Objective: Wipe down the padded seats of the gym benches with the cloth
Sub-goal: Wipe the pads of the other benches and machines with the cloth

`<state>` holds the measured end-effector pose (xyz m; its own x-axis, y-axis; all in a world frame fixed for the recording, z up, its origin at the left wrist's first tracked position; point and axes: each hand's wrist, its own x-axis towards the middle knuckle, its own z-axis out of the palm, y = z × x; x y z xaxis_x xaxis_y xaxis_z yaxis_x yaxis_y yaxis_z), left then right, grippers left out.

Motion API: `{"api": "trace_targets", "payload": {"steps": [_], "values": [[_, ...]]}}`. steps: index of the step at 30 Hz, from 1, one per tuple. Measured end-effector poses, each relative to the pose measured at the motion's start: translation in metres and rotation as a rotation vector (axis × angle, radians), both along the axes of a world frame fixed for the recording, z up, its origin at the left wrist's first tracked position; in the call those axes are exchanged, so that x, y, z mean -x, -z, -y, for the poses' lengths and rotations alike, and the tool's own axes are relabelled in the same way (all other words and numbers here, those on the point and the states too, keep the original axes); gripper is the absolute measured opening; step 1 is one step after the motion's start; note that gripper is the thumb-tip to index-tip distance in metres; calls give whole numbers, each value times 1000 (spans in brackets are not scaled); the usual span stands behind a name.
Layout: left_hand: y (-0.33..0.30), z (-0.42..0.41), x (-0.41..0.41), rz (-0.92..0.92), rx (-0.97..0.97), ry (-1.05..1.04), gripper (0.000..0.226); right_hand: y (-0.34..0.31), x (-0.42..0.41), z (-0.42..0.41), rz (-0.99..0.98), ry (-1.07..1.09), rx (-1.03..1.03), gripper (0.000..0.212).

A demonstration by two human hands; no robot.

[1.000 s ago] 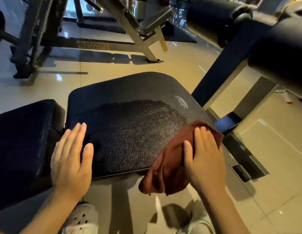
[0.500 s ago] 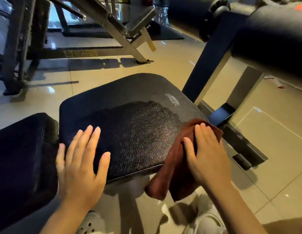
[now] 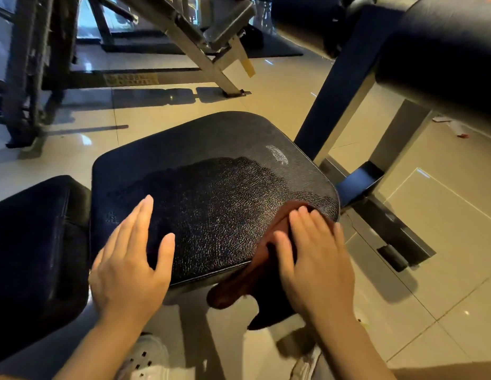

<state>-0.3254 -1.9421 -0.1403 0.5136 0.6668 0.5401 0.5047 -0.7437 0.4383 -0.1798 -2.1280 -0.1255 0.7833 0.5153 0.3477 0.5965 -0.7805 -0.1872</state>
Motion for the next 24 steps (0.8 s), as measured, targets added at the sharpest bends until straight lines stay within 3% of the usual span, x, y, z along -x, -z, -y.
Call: {"api": "trace_targets", "payload": {"steps": [5, 11, 16, 20, 24], "values": [[7, -1, 5, -78, -102, 84, 50, -11, -41, -1, -63, 107, 43, 49], [8, -2, 4, -63, -104, 74, 45, 16, 24, -12, -49, 1, -129, 56], [7, -2, 4, -62, -122, 91, 41, 21, 37, -18, 28, -24, -93, 55], [-6, 22, -15, 14, -131, 304, 34, 24, 36, -9, 66, -164, -98, 52], [-23, 47, -59, -112, -20, 416, 43, 25, 19, 3, 68, -310, -113, 53]]}}
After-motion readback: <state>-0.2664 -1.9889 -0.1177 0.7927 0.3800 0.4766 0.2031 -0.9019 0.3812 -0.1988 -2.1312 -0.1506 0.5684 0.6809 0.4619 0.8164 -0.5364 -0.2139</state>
